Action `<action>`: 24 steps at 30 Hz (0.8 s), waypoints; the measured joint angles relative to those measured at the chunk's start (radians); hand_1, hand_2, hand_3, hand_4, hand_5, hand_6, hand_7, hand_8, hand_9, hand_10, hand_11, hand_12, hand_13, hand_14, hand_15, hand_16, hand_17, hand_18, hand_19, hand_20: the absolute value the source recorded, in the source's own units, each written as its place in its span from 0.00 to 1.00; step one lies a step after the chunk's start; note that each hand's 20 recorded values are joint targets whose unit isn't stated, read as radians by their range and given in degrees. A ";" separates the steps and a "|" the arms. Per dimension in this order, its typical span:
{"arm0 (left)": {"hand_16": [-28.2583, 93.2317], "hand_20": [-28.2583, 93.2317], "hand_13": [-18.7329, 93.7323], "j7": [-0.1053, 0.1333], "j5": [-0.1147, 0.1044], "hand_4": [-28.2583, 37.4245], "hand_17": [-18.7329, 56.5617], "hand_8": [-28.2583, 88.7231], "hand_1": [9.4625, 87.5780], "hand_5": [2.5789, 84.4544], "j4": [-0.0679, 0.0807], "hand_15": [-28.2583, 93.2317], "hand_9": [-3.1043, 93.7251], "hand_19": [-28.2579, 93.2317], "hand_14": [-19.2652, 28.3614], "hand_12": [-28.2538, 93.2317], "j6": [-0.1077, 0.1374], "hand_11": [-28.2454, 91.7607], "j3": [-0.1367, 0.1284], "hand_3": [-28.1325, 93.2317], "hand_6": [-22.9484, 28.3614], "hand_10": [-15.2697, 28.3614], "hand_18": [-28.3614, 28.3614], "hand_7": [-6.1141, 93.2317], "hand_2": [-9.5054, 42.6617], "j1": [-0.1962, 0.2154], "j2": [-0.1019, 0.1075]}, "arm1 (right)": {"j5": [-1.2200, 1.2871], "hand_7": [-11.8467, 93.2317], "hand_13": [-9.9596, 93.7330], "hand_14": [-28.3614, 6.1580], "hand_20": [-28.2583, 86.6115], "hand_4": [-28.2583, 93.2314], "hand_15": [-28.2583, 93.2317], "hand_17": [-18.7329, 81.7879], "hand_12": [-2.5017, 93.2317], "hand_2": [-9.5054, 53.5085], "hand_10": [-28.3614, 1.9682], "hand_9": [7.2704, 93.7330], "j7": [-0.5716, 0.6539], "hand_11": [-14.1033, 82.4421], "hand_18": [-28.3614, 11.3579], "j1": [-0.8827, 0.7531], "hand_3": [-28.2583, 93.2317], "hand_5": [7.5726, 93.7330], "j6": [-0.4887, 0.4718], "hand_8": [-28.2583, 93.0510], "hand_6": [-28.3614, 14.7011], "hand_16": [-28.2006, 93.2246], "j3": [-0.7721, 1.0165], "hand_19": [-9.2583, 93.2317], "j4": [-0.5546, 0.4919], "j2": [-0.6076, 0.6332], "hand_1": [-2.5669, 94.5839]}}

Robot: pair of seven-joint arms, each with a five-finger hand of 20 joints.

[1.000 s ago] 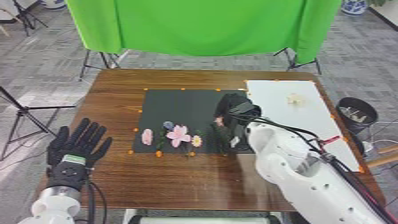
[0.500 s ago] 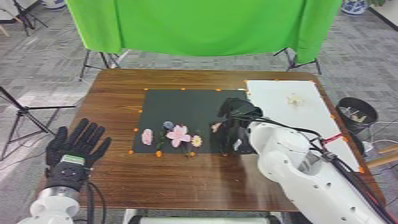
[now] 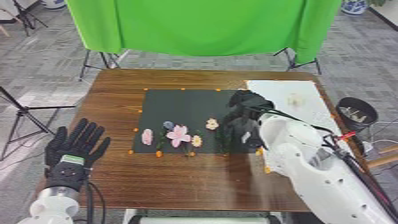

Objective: Arrange flowers

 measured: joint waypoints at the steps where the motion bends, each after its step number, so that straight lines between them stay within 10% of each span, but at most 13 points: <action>1: 0.18 0.32 0.42 0.002 0.000 0.00 0.14 0.16 0.24 0.48 0.000 0.56 0.43 0.57 0.73 0.34 0.000 0.43 0.001 0.82 0.63 0.72 0.77 0.23 0.50 0.000 0.000 | -0.003 0.25 0.53 0.36 0.40 0.00 0.48 0.42 0.17 0.00 0.38 0.44 0.001 0.22 0.22 0.002 0.87 0.49 0.001 0.14 0.56 0.37 0.005 0.66 0.001 0.006 0.44; 16: 0.18 0.32 0.42 0.024 0.001 0.00 0.14 0.16 0.24 0.48 -0.001 0.56 0.43 0.57 0.73 0.34 -0.005 0.43 0.031 0.82 0.63 0.72 0.77 0.23 0.50 -0.024 0.016 | -0.005 0.25 0.33 0.34 0.35 0.00 0.38 0.34 0.13 0.18 0.42 0.27 0.059 0.22 0.28 0.230 0.90 0.36 0.159 0.14 0.55 0.31 -0.047 0.53 0.331 0.174 0.34; 24: 0.18 0.32 0.42 0.031 0.000 0.00 0.14 0.16 0.24 0.48 -0.001 0.56 0.43 0.57 0.73 0.34 -0.009 0.43 0.048 0.82 0.63 0.72 0.77 0.23 0.50 -0.038 0.020 | 0.122 0.27 0.37 0.41 0.36 0.00 0.39 0.35 0.11 0.24 0.57 0.27 0.027 0.25 0.30 0.370 0.89 0.32 -0.040 0.13 0.59 0.30 -0.058 0.51 0.514 0.183 0.38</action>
